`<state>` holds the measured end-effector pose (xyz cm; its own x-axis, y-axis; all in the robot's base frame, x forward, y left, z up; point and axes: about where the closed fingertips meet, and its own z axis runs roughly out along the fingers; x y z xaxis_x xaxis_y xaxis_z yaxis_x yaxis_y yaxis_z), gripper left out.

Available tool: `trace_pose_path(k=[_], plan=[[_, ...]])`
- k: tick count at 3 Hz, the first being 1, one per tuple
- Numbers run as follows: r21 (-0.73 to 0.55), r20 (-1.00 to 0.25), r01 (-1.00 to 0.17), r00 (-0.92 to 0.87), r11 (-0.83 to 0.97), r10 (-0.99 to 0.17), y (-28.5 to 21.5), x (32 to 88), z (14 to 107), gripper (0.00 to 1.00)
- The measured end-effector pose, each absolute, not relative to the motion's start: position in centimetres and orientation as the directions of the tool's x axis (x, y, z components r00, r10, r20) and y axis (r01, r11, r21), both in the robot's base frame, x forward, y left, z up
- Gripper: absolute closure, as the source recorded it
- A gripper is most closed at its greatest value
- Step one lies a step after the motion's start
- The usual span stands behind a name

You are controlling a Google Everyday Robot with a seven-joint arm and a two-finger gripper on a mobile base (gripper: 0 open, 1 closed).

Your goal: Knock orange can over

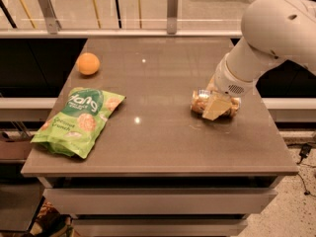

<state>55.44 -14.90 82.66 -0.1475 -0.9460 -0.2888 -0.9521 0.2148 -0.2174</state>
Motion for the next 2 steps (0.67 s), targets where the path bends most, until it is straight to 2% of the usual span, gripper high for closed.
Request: trace_pose_path(k=[1,2], plan=[[-0.217,-0.289,-0.952,-0.147,0.215,-0.946,-14.89,55.44,83.27,1.0],[-0.218,-0.288,-0.952,-0.146,0.214,-0.946,-14.86,55.37,83.32,0.83]])
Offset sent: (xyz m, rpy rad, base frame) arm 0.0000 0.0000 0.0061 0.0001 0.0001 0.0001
